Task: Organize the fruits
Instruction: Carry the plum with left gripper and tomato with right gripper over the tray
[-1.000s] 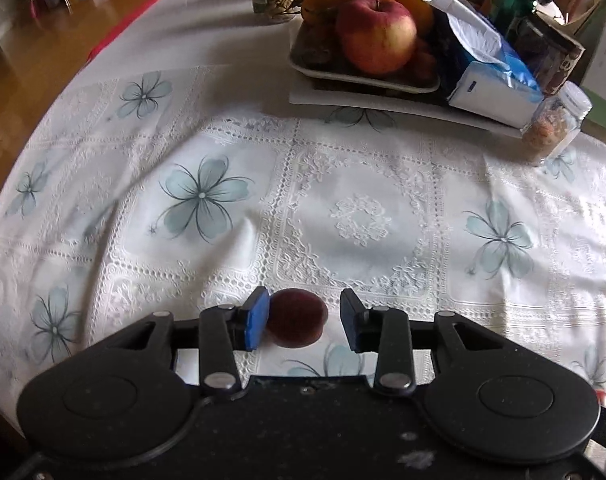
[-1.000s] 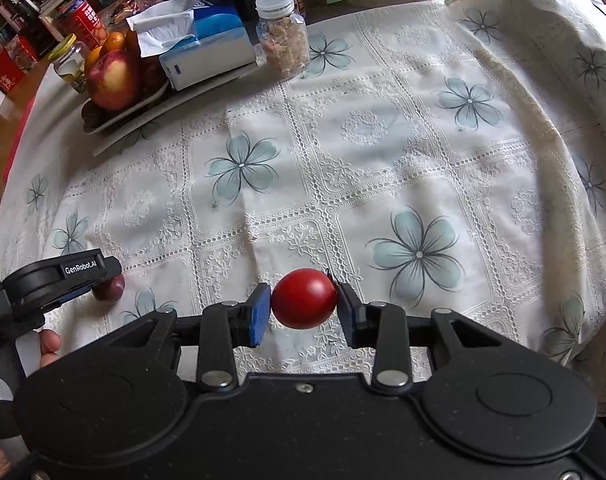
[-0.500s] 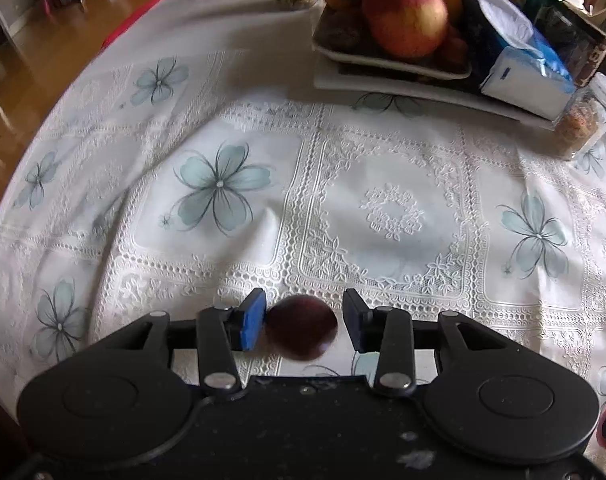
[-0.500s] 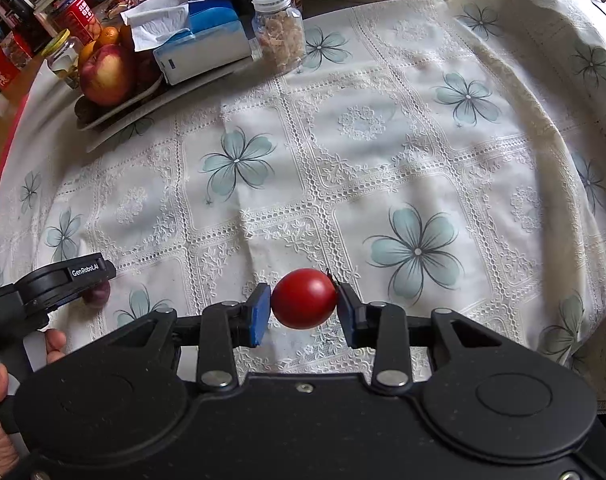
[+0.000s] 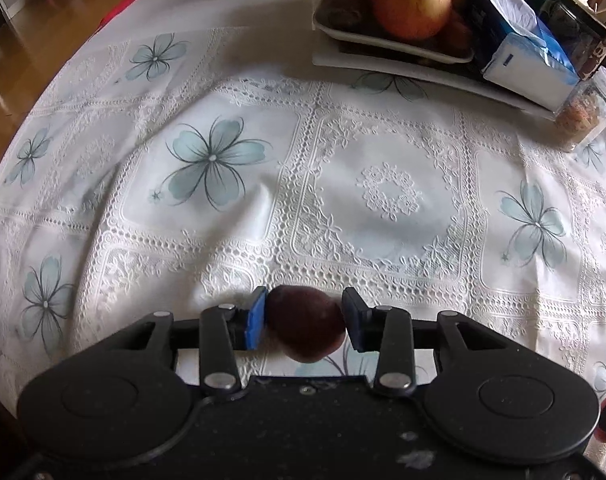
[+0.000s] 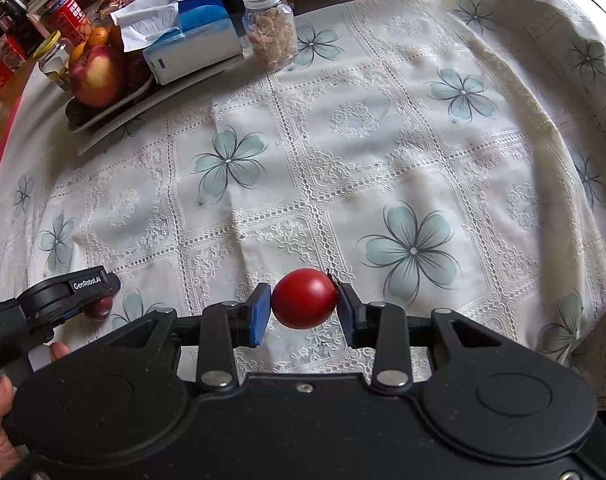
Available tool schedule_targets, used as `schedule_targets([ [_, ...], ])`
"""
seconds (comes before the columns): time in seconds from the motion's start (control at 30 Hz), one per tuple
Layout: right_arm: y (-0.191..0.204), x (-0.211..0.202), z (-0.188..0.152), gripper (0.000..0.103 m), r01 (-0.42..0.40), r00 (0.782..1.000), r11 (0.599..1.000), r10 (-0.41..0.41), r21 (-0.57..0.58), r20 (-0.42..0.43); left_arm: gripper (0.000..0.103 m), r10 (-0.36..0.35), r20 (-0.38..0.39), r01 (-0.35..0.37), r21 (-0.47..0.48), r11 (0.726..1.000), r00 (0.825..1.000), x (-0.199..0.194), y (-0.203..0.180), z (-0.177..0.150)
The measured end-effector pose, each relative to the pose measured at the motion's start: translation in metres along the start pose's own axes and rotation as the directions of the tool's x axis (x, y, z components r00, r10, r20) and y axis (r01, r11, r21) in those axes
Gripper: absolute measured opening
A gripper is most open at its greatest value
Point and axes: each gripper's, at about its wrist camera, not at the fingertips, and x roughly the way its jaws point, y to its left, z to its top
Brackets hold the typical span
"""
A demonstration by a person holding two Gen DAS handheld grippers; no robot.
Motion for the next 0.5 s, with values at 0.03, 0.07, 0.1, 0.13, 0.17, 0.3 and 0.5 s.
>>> schedule_targets([
  [0.03,0.000,0.000,0.000,0.045,0.000,1.000,1.000,0.000,-0.001,0.000,0.040,-0.001,0.001,0.001,0.006,1.000,1.000,-0.001,-0.001,-0.001],
  [0.07,0.000,0.000,0.000,0.045,0.000,1.000,1.000,0.000,-0.002,0.000,0.040,0.000,0.004,0.000,0.013,1.000,1.000,-0.002,-0.002,-0.002],
  [0.1,0.000,0.000,0.000,0.045,-0.001,1.000,1.000,0.001,-0.003,0.000,0.040,-0.001,0.005,0.001,0.017,1.000,1.000,-0.003,-0.002,-0.003],
  [0.13,0.000,0.000,0.000,0.045,-0.002,1.000,1.000,0.002,-0.004,0.000,0.040,-0.008,0.002,0.008,0.018,1.000,1.000,-0.005,-0.002,-0.005],
  [0.17,0.000,-0.001,0.000,0.045,-0.003,1.000,1.000,0.003,-0.007,0.001,0.040,-0.016,-0.001,0.016,0.016,1.000,1.000,-0.006,-0.002,-0.007],
  [0.3,0.000,-0.003,-0.001,0.045,-0.006,1.000,1.000,0.006,-0.012,0.009,0.040,-0.034,-0.002,0.034,0.012,0.999,0.999,-0.019,0.000,-0.018],
  [0.5,-0.003,-0.002,-0.004,0.045,0.000,1.000,1.000,0.001,-0.021,0.023,0.040,-0.044,0.007,0.044,0.037,0.998,0.999,-0.053,0.004,-0.047],
])
